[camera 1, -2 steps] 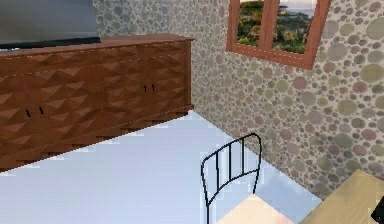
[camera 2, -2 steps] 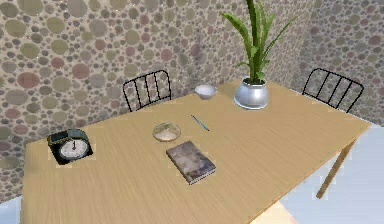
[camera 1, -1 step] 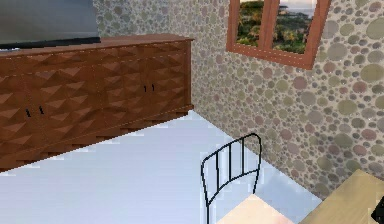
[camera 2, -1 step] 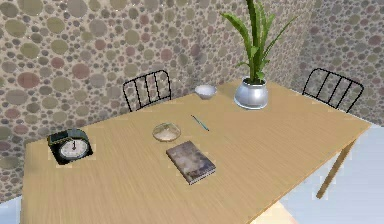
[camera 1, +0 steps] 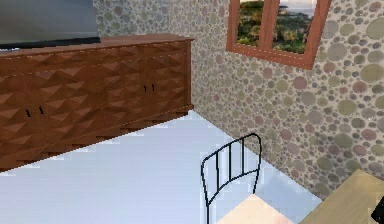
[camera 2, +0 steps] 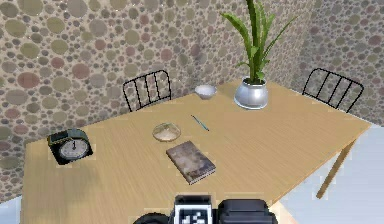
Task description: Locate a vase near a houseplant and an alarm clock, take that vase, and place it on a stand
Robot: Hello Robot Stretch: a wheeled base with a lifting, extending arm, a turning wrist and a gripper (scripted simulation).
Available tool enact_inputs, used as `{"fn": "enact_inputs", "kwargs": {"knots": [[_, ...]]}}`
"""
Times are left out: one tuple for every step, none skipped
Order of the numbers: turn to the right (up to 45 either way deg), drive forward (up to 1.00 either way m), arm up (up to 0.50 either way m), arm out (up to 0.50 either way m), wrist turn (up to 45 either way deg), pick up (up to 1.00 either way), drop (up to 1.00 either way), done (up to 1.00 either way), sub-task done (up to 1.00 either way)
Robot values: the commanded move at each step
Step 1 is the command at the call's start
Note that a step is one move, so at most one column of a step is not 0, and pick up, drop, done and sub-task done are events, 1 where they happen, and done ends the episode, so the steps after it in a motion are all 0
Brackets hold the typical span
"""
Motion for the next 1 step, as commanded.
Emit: {"fn": "enact_inputs", "kwargs": {"knots": [[0.0, 0.00, 0.00, 0.50, 0.0, 0.00, 0.00, 0.00, 0.00]]}}
